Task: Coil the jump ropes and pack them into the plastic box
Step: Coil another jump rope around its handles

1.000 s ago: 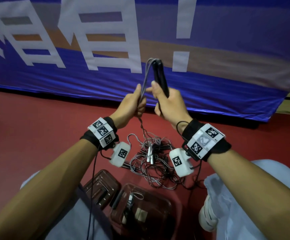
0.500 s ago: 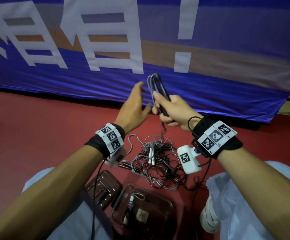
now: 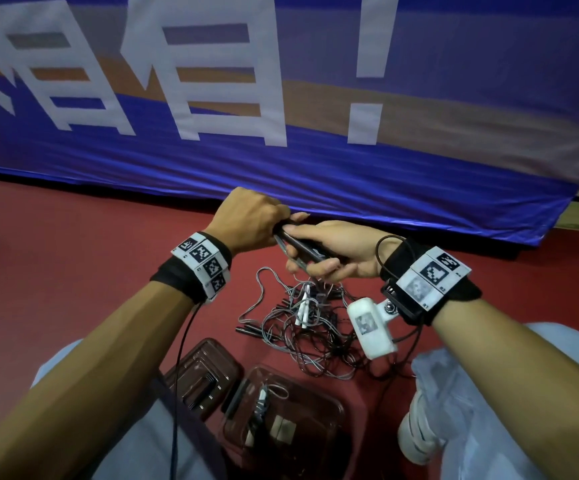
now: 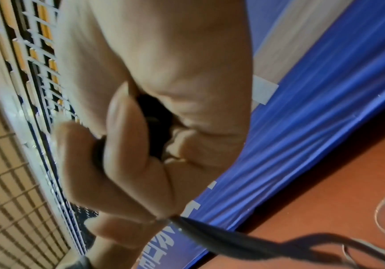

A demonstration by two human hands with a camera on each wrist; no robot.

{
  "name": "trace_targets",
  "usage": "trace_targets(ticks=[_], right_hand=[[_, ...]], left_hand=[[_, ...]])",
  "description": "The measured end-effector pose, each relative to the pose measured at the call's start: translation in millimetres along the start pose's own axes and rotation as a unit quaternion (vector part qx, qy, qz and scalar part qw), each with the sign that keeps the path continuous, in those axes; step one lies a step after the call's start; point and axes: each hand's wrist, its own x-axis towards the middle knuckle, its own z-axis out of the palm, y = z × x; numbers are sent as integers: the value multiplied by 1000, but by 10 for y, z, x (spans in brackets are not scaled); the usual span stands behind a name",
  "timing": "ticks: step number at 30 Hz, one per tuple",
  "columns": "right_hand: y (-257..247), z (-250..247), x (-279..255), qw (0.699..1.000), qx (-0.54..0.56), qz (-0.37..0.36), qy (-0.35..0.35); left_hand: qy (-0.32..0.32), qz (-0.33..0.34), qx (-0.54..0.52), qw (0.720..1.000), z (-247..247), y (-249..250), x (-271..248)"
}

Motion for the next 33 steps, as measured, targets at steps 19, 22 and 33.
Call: trace_targets(ticks=[19,22,33], right_hand=[[128,-74,87,800,-500,-87,319],[46,-334,-22,802,-502,-119,303],[-95,-261,35,910,-265,-189,258]], left_hand=[[-293,-179,42,938,356,115,-249],[-247,-148,24,957,290,157,-251],[111,-269,-191,938,-199,168,-91]])
